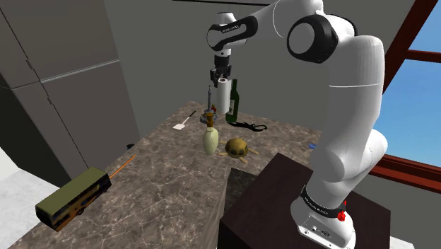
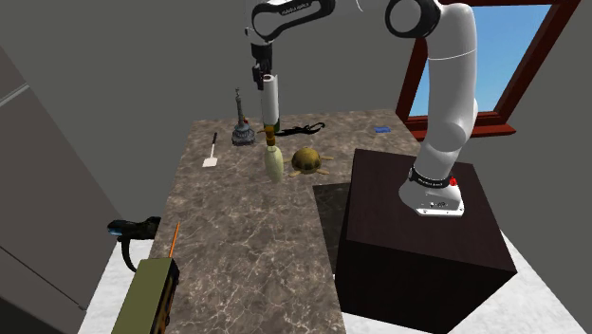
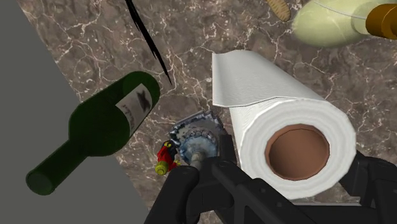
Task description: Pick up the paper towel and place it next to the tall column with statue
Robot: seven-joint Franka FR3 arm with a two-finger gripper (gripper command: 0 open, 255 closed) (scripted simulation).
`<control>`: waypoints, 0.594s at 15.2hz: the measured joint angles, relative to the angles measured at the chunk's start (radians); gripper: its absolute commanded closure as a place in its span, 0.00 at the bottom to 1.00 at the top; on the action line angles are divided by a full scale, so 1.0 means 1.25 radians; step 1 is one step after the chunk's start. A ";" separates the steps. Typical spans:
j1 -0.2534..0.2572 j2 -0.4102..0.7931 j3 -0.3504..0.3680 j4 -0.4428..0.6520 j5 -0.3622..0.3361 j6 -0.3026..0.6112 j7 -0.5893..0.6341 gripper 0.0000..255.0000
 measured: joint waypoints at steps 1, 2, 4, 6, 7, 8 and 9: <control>0.000 0.001 0.000 -0.009 0.000 0.010 0.001 1.00; 0.000 0.002 0.000 -0.019 -0.001 0.021 0.002 1.00; 0.001 0.010 0.000 -0.026 -0.002 0.037 0.004 1.00; 0.000 0.010 -0.001 -0.051 -0.003 0.060 0.004 1.00; 0.000 0.014 -0.001 -0.054 -0.003 0.068 0.006 1.00; 0.000 0.018 -0.001 -0.060 -0.004 0.077 0.005 1.00; 0.000 0.021 -0.002 -0.066 -0.005 0.087 0.007 1.00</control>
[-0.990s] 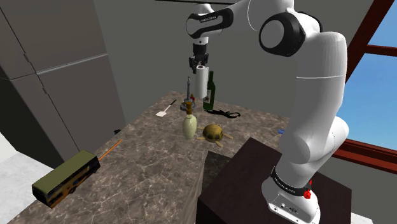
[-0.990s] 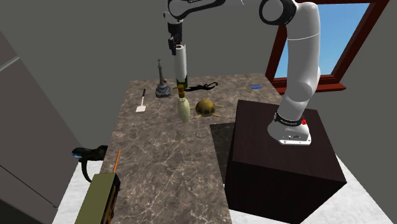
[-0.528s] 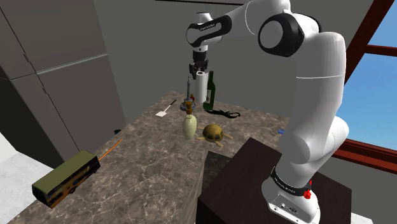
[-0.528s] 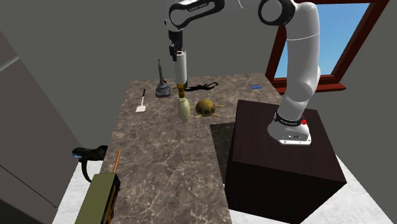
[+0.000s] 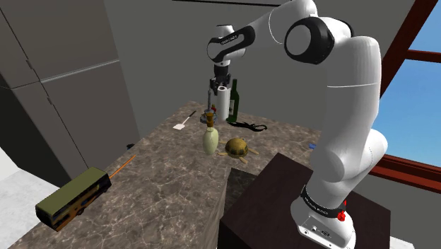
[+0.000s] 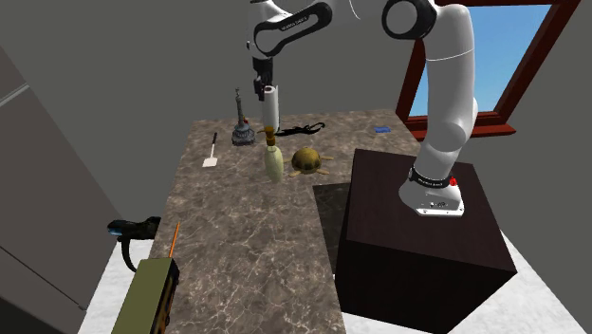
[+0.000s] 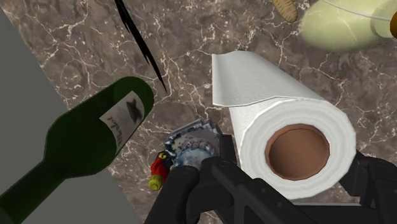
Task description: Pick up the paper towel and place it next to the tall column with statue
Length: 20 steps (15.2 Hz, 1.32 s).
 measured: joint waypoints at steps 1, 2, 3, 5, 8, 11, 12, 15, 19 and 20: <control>0.000 0.002 0.000 -0.008 0.000 0.010 0.001 1.00; 0.000 0.005 0.000 -0.015 -0.001 0.020 0.002 1.00; 0.000 0.011 -0.001 -0.016 -0.002 0.027 0.002 1.00; 0.000 0.018 -0.001 -0.025 -0.003 0.043 0.003 1.00; 0.001 0.030 -0.002 -0.042 -0.006 0.071 0.006 1.00; 0.001 0.047 -0.003 -0.052 -0.008 0.098 0.008 1.00; 0.002 0.049 -0.004 -0.060 -0.009 0.108 0.009 1.00; 0.002 0.064 -0.005 -0.069 -0.011 0.133 0.011 1.00; 0.003 0.087 -0.007 -0.080 -0.015 0.166 0.015 1.00; 0.004 0.093 -0.008 -0.080 -0.016 0.173 0.016 1.00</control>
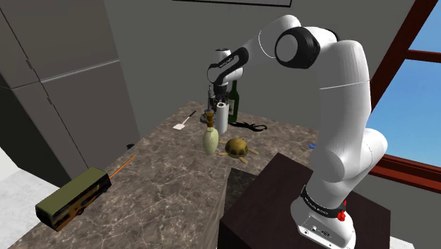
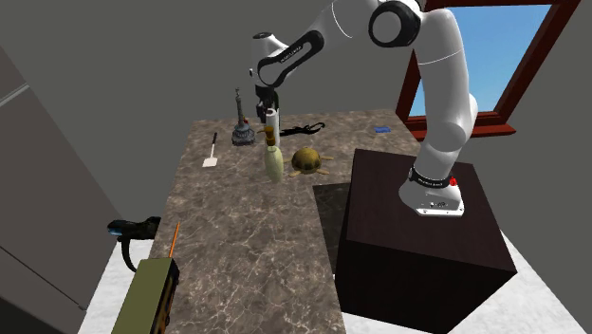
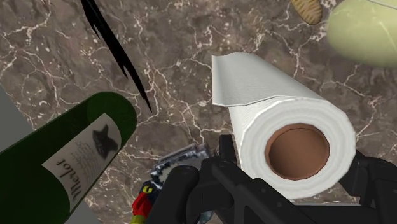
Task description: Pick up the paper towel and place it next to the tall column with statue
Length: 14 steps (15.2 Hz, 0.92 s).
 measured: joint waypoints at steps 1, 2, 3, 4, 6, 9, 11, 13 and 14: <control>0.000 0.004 -0.001 -0.007 -0.001 0.011 0.001 1.00; 0.000 0.009 -0.001 -0.012 -0.002 0.021 0.002 1.00; 0.000 0.017 -0.002 -0.011 -0.003 0.028 0.002 1.00; 0.000 0.021 -0.002 -0.011 -0.003 0.031 0.002 1.00; 0.001 0.023 -0.002 -0.010 -0.004 0.033 0.003 1.00; 0.001 0.024 -0.002 -0.010 -0.004 0.034 0.003 1.00; 0.001 0.024 -0.002 -0.010 -0.004 0.034 0.003 0.00; 0.001 0.024 -0.002 -0.010 -0.004 0.034 0.003 0.00; 0.001 0.024 -0.002 -0.010 -0.004 0.034 0.003 0.00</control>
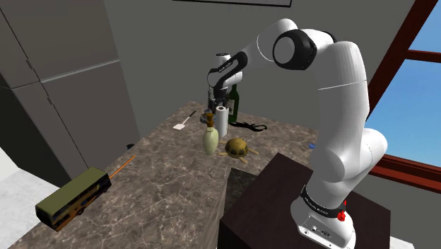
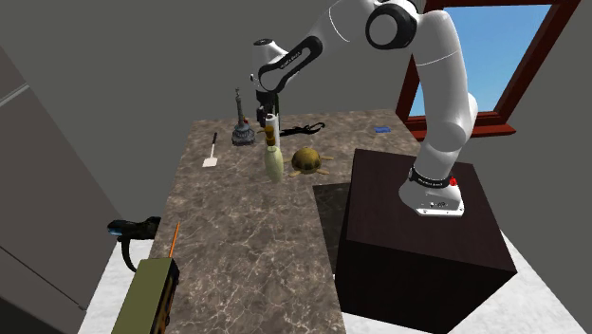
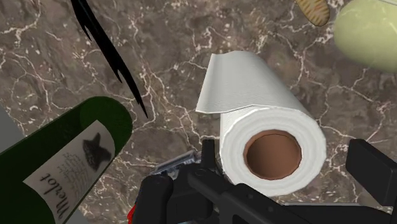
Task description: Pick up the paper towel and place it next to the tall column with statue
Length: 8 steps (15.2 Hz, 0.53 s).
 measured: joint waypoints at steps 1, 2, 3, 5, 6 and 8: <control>0.000 0.000 0.000 0.000 0.000 0.000 0.000 0.00; 0.000 0.000 0.000 0.000 0.000 0.000 0.000 0.00; -0.001 -0.008 0.001 0.001 0.001 -0.009 -0.001 0.00; -0.001 -0.041 0.004 0.000 0.005 -0.040 -0.004 0.00; -0.002 -0.055 0.005 0.004 0.007 -0.058 -0.006 0.00; -0.001 -0.061 0.005 0.007 0.008 -0.068 -0.005 0.00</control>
